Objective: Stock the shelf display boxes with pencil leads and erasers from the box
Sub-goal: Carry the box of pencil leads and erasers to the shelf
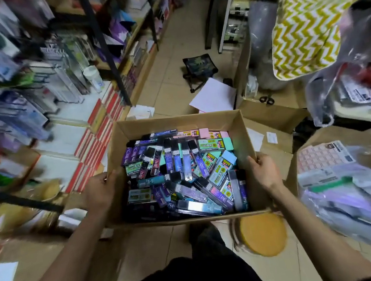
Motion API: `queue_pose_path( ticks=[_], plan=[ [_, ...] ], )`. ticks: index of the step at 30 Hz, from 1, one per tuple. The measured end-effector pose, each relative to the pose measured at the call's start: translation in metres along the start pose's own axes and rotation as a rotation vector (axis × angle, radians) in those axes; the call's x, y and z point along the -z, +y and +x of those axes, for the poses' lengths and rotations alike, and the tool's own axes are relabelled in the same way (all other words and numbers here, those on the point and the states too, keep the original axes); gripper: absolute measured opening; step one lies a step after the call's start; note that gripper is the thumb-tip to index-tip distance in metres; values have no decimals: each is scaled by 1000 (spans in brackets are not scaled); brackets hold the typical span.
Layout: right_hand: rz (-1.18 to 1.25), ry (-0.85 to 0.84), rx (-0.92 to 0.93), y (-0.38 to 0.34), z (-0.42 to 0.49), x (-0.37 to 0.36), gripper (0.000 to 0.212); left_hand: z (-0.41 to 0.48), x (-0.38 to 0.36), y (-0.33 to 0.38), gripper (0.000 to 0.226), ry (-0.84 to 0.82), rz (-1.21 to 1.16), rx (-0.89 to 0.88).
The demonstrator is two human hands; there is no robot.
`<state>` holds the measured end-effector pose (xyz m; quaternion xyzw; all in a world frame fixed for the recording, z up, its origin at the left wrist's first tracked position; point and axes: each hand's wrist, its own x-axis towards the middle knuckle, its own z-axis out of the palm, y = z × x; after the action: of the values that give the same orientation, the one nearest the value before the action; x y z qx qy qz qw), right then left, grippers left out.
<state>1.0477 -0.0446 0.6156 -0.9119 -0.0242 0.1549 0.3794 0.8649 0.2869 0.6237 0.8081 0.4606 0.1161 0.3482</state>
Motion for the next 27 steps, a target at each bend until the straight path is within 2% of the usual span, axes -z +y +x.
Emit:
queue_pose_path(
  ticks=[4, 7, 15, 27],
  plan=[
    [-48, -55, 35, -45, 96, 4, 25, 56, -14, 37, 51, 17, 10, 8],
    [-45, -92, 48, -79, 160, 3, 27, 104, -25, 60, 41, 37, 48, 48],
    [-97, -94, 115, -158, 303, -26, 17, 250, -53, 101, 34, 146, 67, 116],
    [-97, -129, 68, -284, 492, -87, 22, 484, -75, 155, 41, 72, 95, 158]
  ],
)
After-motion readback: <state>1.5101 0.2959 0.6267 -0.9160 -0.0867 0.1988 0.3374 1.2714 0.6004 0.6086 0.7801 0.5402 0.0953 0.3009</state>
